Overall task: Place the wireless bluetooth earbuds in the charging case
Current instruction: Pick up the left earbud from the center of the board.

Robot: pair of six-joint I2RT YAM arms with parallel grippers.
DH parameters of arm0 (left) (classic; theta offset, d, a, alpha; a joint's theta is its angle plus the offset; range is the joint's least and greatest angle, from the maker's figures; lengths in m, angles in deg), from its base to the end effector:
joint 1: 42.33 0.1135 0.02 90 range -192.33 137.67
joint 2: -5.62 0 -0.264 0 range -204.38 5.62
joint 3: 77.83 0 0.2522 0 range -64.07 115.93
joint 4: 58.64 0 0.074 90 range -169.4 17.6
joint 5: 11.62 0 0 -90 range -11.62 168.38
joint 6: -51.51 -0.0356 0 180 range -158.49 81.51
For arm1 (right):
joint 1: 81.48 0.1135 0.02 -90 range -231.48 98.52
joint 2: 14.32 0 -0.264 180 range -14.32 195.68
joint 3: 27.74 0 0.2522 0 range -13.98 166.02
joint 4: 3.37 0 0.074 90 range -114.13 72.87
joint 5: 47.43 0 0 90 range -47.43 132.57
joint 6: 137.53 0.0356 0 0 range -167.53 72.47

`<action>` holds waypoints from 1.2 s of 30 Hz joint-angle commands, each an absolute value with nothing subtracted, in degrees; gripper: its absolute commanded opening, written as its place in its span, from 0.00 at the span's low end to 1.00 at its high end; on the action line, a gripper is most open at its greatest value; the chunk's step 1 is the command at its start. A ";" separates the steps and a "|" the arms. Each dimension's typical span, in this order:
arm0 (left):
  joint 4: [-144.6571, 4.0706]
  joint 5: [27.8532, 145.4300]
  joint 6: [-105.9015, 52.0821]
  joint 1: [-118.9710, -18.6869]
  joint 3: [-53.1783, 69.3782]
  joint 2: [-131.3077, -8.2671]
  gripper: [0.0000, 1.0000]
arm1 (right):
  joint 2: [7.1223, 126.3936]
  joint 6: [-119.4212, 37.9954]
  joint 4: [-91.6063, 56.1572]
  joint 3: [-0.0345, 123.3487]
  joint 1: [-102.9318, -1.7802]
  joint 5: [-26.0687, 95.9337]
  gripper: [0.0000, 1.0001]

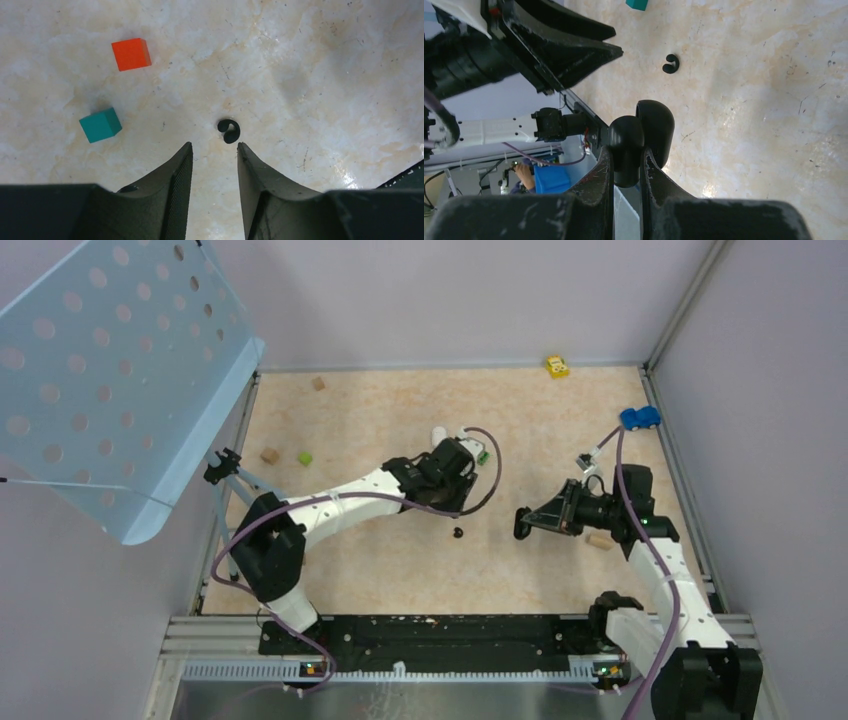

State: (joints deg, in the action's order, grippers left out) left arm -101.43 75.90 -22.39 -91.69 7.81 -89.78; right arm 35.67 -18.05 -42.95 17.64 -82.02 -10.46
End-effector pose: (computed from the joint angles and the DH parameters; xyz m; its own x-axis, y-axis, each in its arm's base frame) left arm 0.2357 -0.2722 0.2466 -0.7023 0.3928 -0.5937 0.5685 0.8114 -0.1356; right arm 0.1703 0.0268 0.2289 -0.8859 0.3043 -0.3501 -0.1507 0.5250 0.8377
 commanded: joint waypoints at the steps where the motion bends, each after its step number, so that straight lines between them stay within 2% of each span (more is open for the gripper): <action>1: -105.87 61.49 -14.77 -97.42 11.59 -92.83 0.41 | 36.42 -19.27 -40.86 20.39 -81.83 -10.34 0.00; 6: -105.84 61.10 -10.70 -99.59 12.47 -97.37 0.35 | 35.76 -19.23 -41.25 20.81 -81.79 -10.09 0.00; 36: -102.77 63.91 -7.35 -102.34 12.25 -104.42 0.32 | 35.84 -20.62 -43.10 21.44 -81.83 -10.07 0.00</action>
State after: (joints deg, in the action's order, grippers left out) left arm -102.94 64.03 -8.47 -102.05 11.30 -103.59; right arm 36.16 -19.15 -43.61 18.75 -82.02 -9.70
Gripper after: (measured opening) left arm 0.321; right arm 0.103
